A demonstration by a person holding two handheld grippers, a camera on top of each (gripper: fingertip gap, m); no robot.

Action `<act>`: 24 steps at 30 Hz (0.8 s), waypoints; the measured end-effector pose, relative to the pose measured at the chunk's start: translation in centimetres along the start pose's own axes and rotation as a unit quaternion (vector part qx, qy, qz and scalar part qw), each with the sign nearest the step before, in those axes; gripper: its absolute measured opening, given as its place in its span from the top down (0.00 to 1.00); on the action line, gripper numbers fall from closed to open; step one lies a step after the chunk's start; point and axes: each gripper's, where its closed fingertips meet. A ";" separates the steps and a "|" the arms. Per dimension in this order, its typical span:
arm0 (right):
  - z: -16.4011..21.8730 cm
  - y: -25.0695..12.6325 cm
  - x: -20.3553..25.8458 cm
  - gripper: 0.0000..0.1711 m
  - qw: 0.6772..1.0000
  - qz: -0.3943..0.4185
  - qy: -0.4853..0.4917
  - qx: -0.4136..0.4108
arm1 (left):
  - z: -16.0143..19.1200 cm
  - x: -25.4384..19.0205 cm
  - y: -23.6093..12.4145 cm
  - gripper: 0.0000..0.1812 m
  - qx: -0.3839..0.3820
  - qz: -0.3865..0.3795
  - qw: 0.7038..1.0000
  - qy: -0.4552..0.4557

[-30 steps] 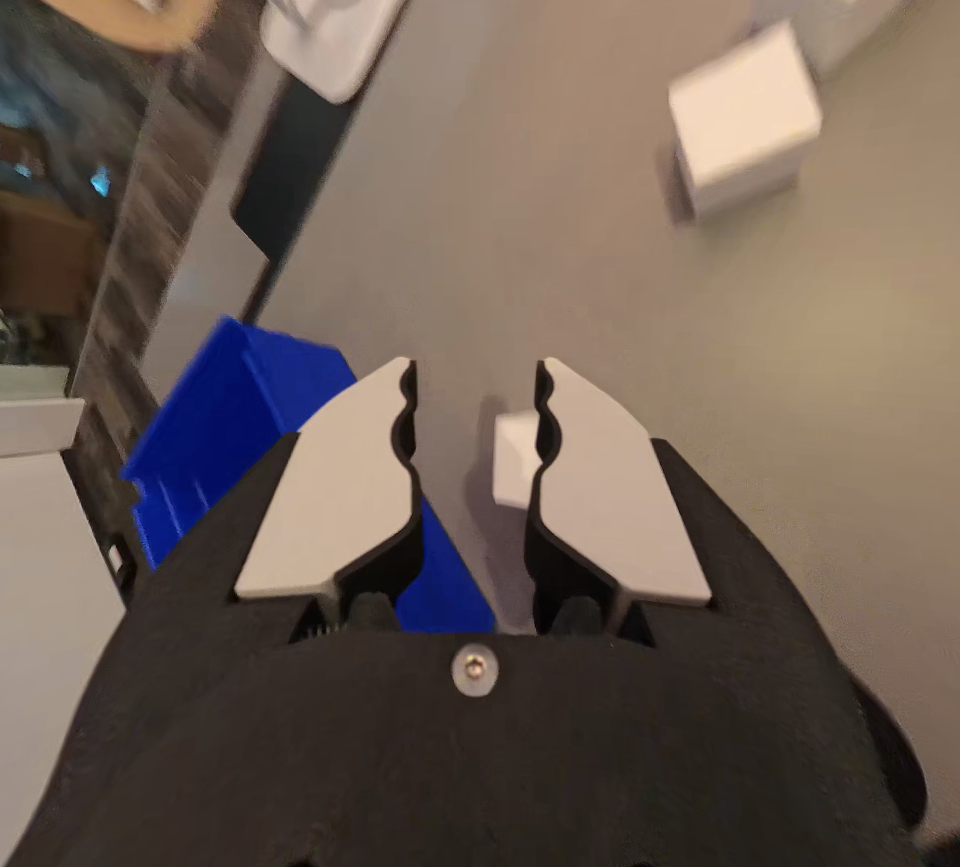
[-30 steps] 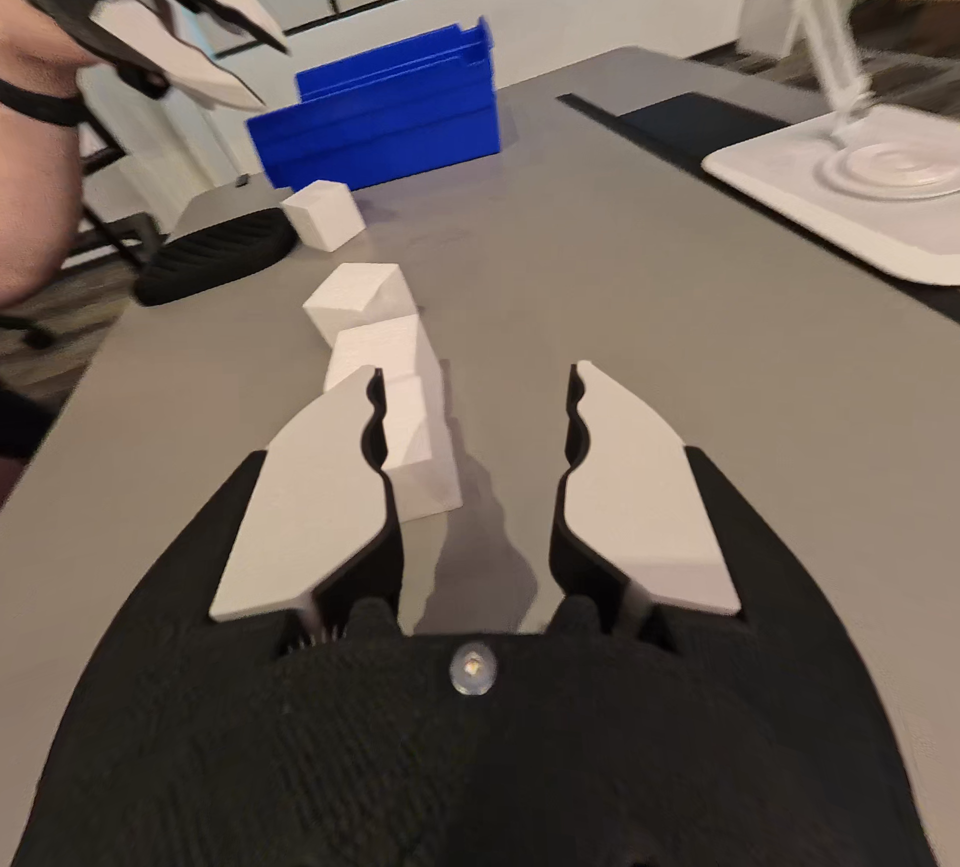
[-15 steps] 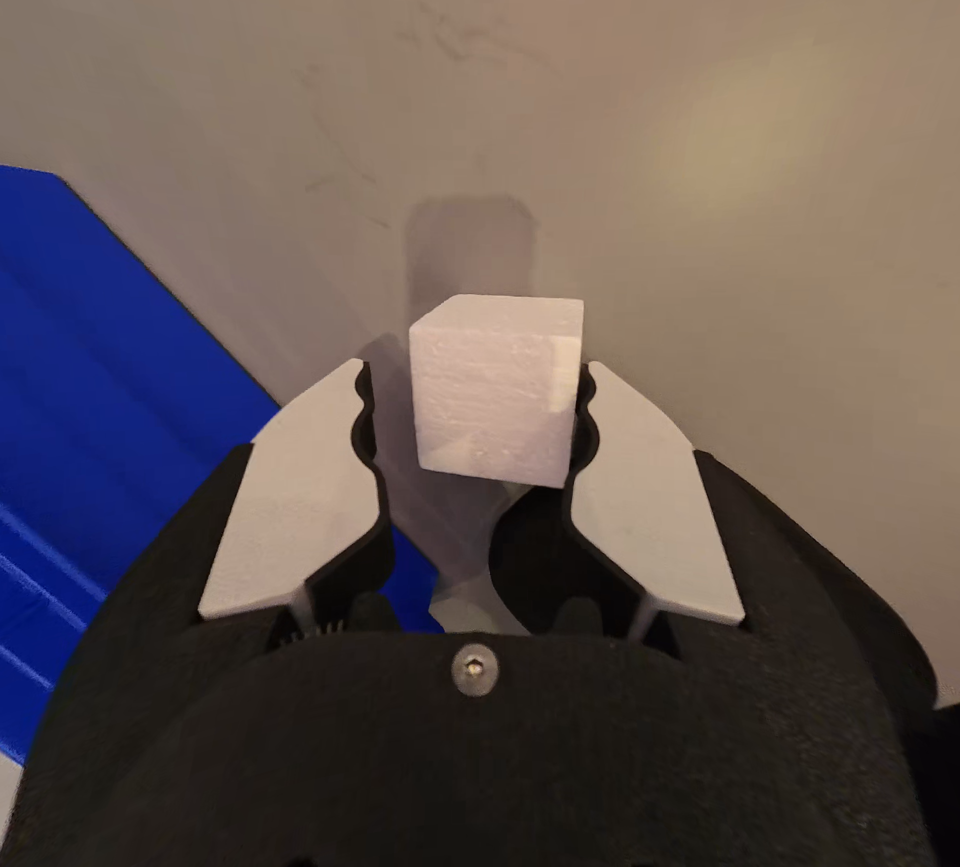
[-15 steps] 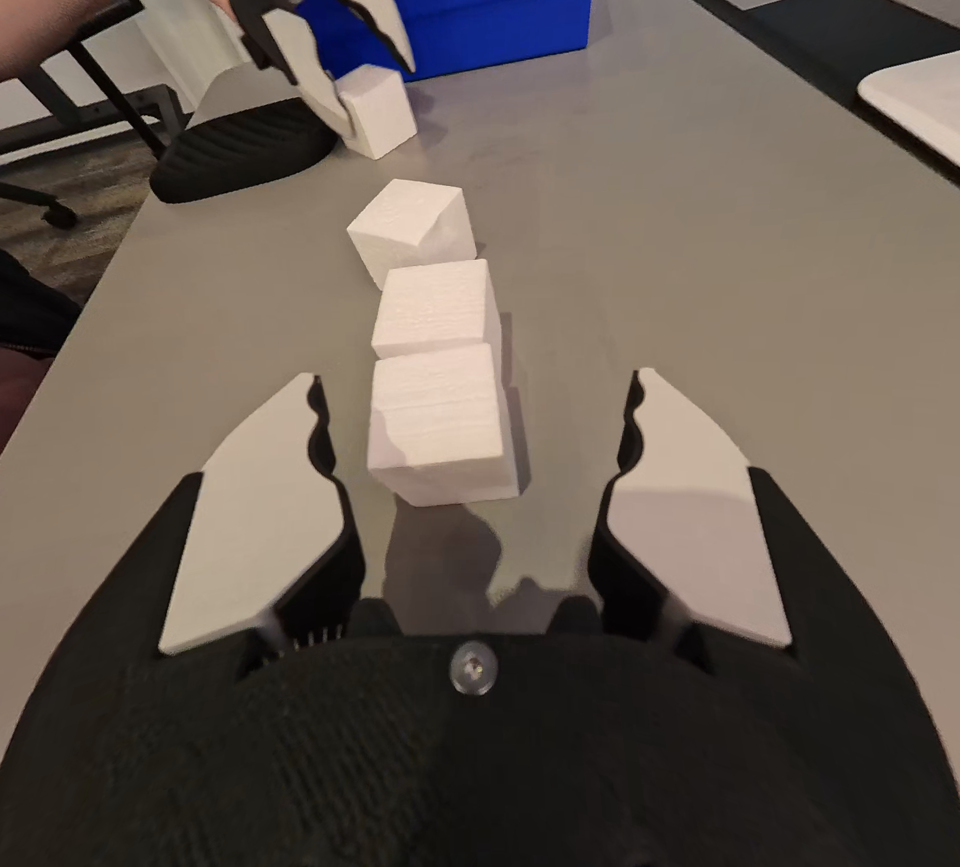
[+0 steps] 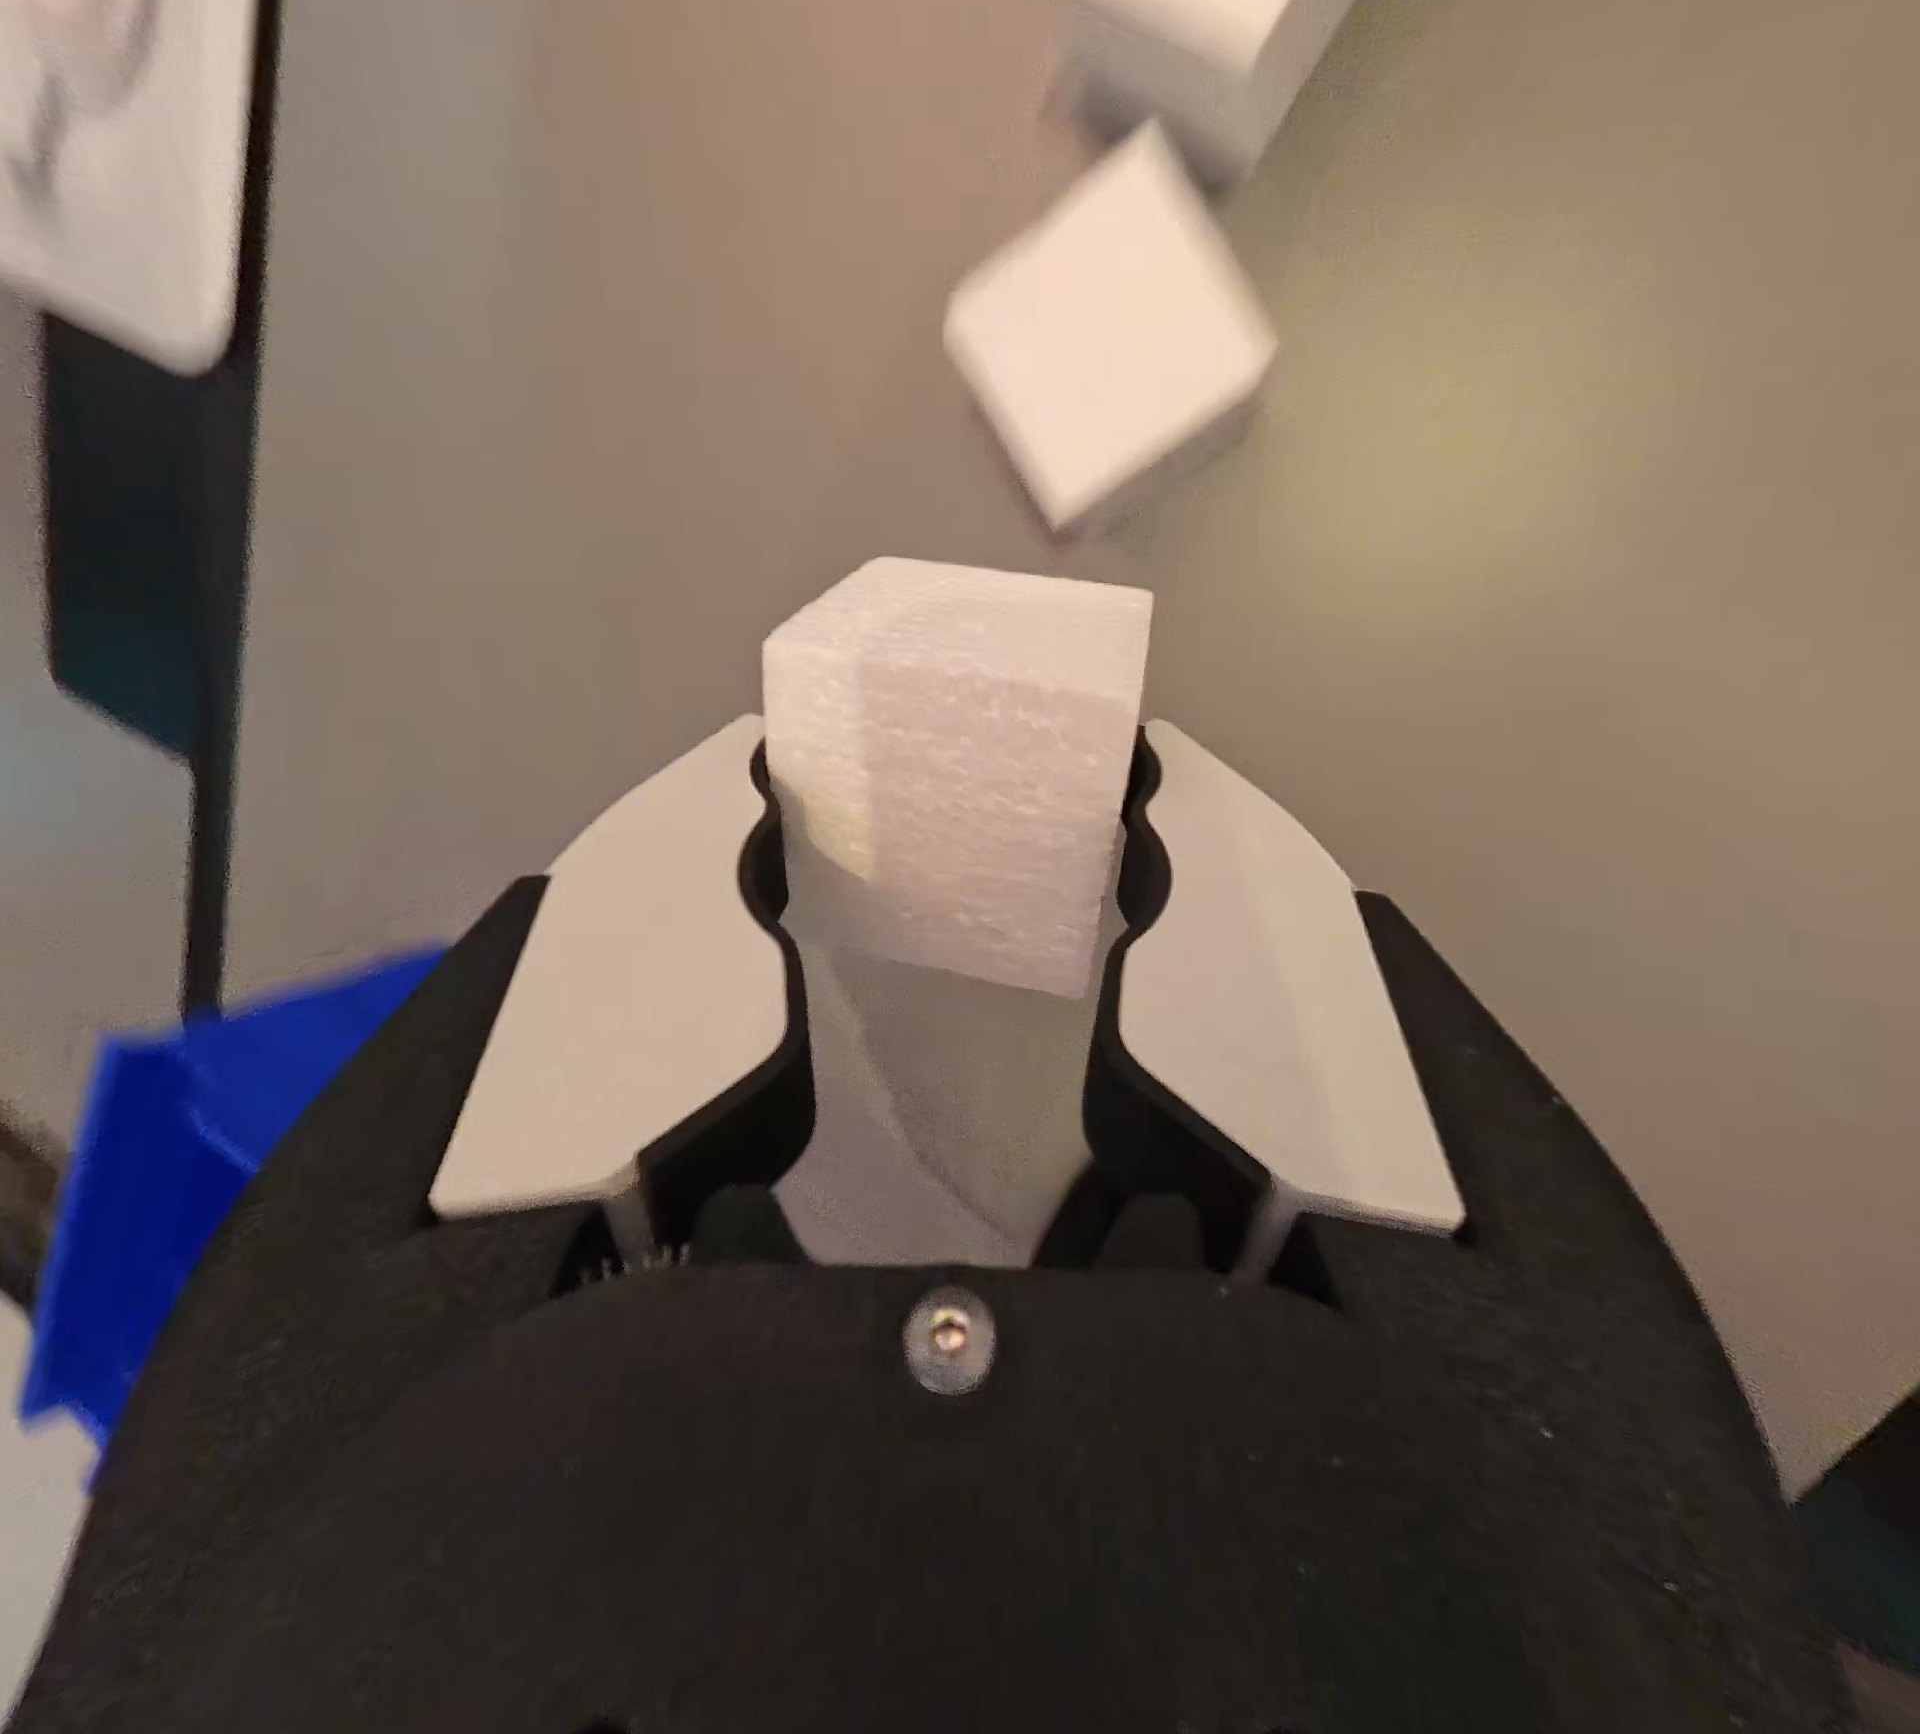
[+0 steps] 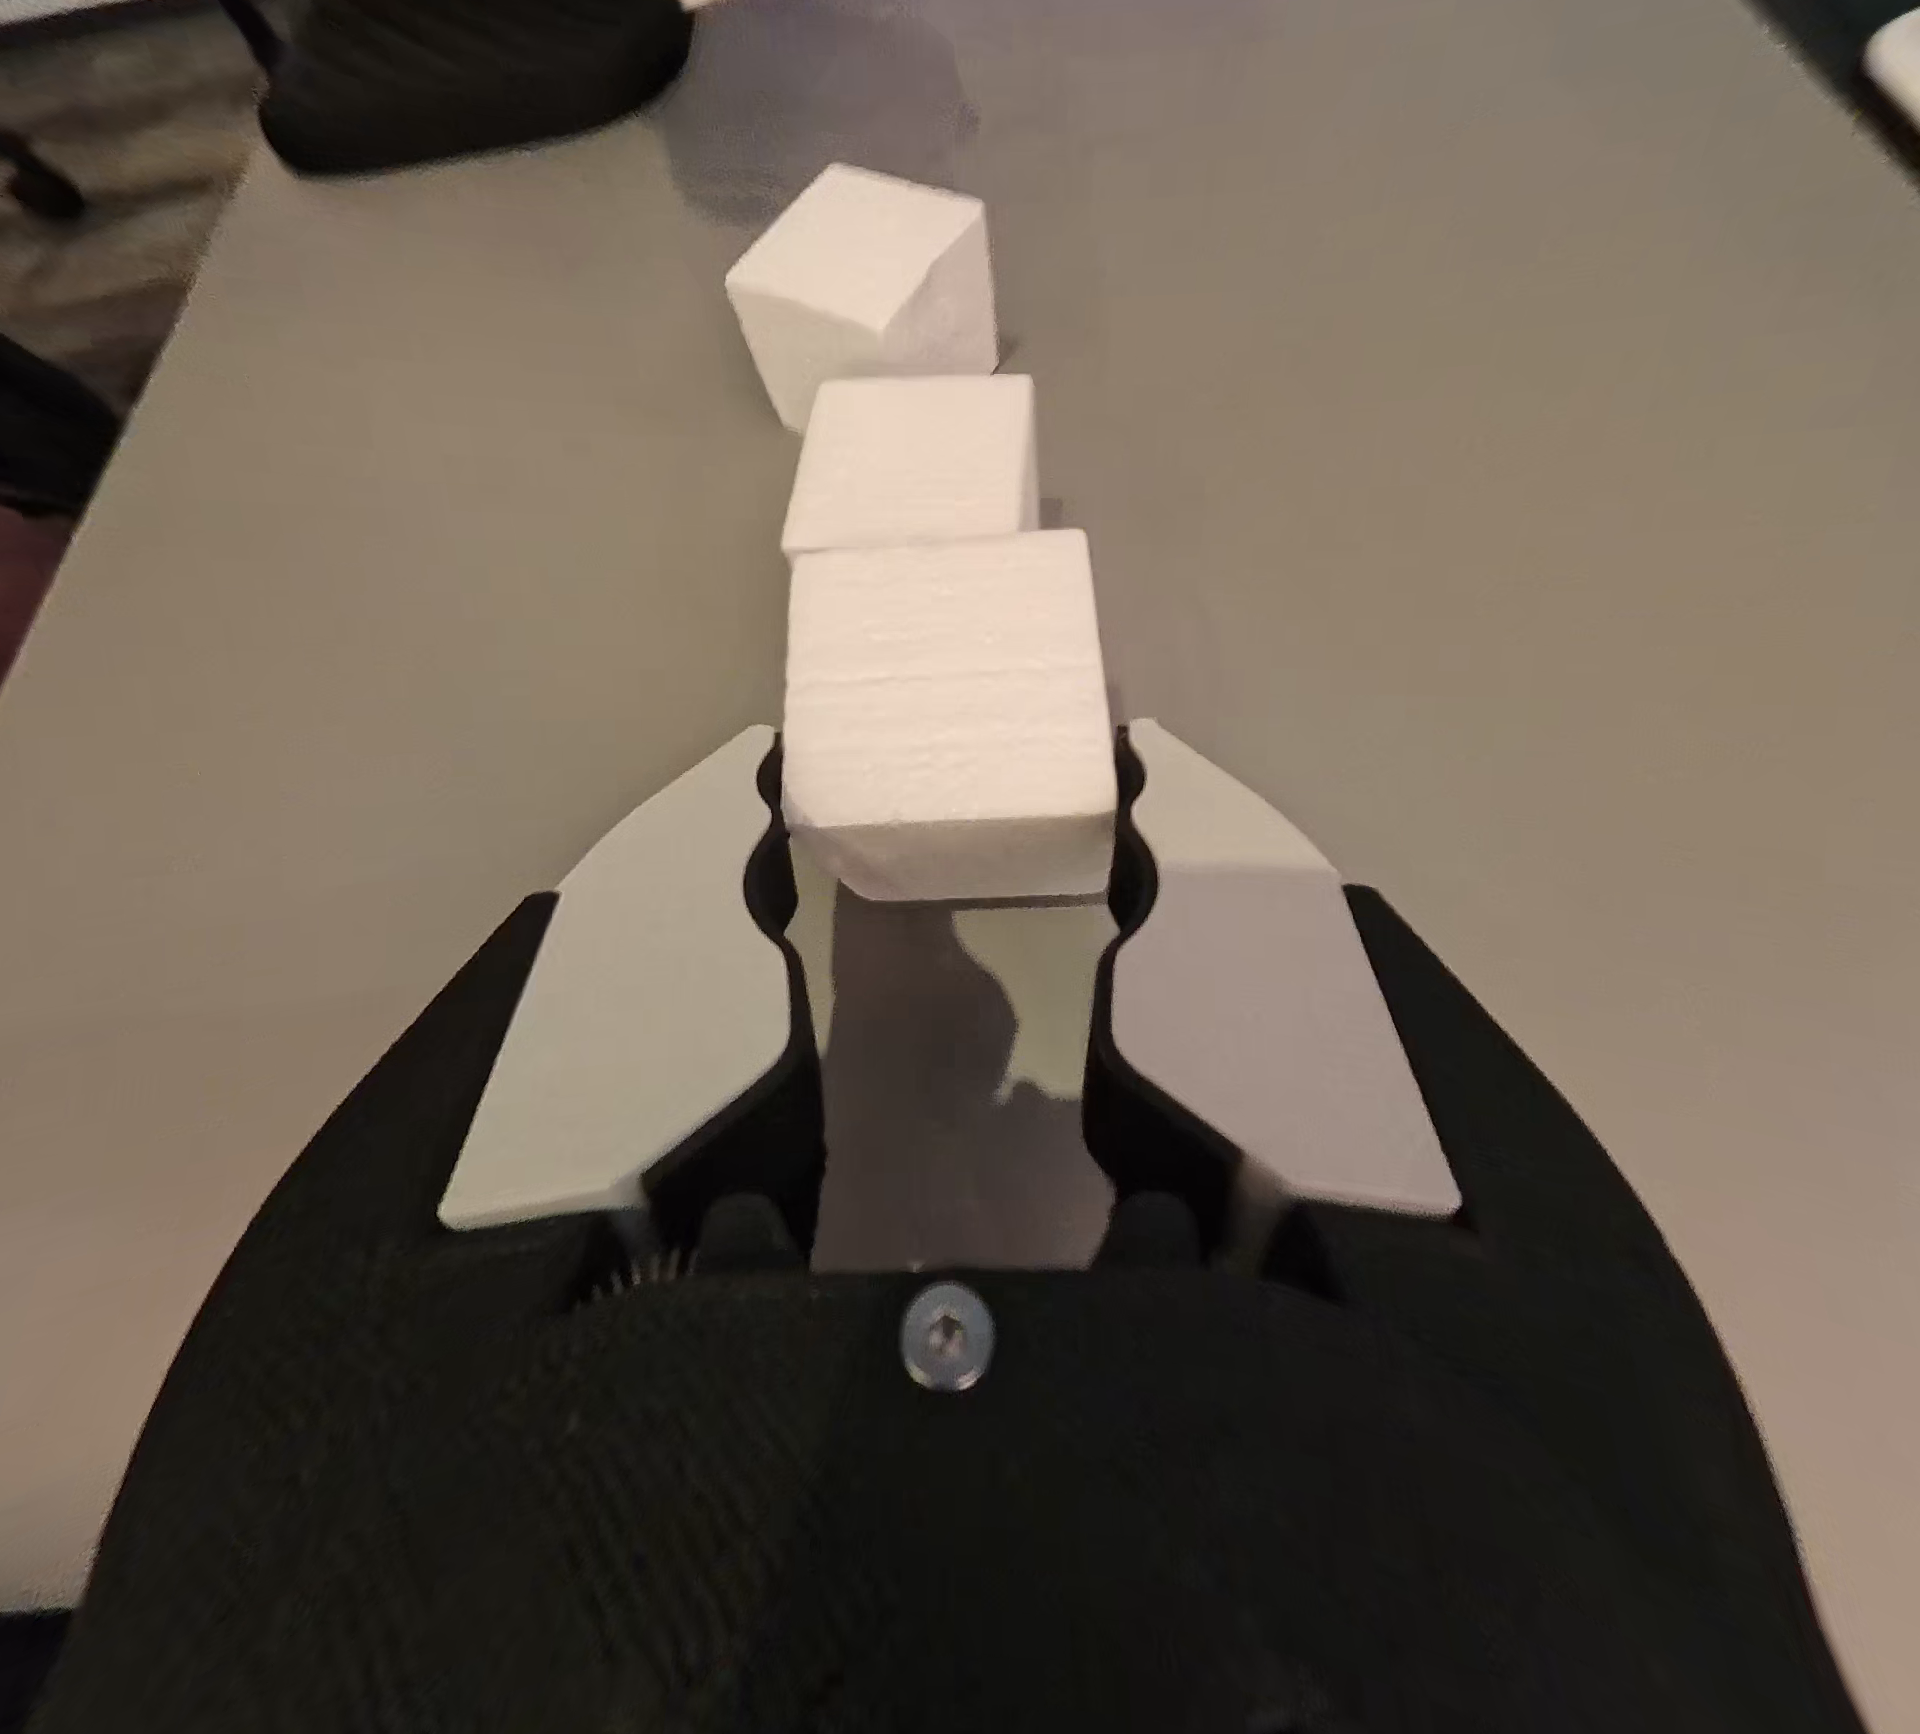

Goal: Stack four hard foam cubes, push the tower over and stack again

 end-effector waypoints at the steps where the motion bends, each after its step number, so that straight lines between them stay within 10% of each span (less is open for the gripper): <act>1: -0.4 -0.7 -0.3 0.65 1.000 0.004 0.007 -0.019 | -2.8 -0.1 0.0 0.66 -0.023 0.004 1.000 0.019; 8: -1.4 -6.5 -1.5 0.65 0.992 0.014 0.051 -0.116 | -13.4 -1.6 3.7 0.65 -0.054 0.053 0.987 0.141; 24: -1.5 -7.6 -0.6 0.65 0.989 -0.028 0.065 -0.132 | -13.5 -1.0 6.8 0.65 0.027 0.064 0.978 0.194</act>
Point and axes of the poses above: each gripper's, where its closed fingertips meet, y out along the fingers, z out of its underside, x = y × z across the jaws, and after that the axes turned 11 degrees about y, right-handed
